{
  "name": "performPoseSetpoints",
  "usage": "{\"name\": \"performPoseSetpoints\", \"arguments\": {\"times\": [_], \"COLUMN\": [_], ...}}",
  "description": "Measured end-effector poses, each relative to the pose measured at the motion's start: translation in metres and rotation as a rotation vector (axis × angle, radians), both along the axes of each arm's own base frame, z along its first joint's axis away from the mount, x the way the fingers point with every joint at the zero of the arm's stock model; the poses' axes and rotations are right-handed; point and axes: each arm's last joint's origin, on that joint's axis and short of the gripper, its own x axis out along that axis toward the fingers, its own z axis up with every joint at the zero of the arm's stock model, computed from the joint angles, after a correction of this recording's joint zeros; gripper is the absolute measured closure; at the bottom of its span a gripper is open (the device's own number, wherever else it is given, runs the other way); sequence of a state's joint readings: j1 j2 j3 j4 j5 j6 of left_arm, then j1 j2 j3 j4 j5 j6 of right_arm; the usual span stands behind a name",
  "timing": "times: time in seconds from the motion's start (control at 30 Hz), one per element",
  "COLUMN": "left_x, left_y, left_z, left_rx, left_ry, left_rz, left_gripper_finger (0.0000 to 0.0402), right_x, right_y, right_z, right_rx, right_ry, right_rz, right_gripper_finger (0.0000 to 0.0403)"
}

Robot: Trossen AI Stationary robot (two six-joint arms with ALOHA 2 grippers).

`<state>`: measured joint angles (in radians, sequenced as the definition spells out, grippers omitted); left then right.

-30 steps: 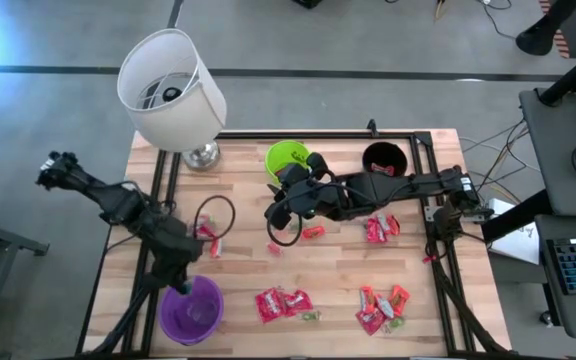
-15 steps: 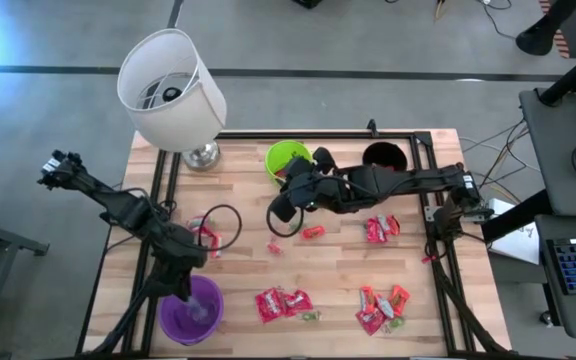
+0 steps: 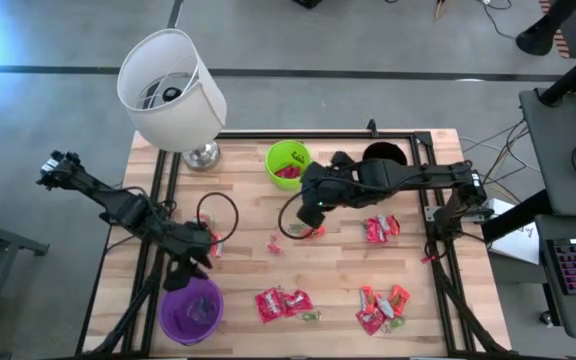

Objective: Sort candy
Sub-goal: Put the red candy into the green bucket

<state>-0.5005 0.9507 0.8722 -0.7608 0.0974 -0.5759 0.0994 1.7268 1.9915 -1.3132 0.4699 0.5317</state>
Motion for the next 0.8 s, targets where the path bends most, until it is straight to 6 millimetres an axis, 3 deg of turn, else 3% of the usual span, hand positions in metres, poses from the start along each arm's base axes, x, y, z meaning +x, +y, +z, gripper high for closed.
{"name": "performPoseSetpoints", "arguments": {"times": [0.17,0.47,0.8], "left_x": [-0.007,-0.02,-0.035], "left_y": [0.009,0.027,0.045], "left_z": [0.002,0.01,0.049], "left_rx": [0.101,0.368,0.613], "left_ry": [-0.038,-0.157,-0.358], "left_rz": [0.035,0.227,0.43], "left_gripper_finger": [0.0269,0.0269,0.0269], "right_x": [-0.021,-0.028,-0.042], "right_y": [-0.002,0.0,-0.002], "right_z": [-0.013,-0.054,-0.108], "right_rx": [0.036,0.148,0.122], "right_ry": [0.176,0.254,0.376], "right_rz": [-0.169,-0.407,-0.62], "right_gripper_finger": [0.025,0.025,0.025]}}
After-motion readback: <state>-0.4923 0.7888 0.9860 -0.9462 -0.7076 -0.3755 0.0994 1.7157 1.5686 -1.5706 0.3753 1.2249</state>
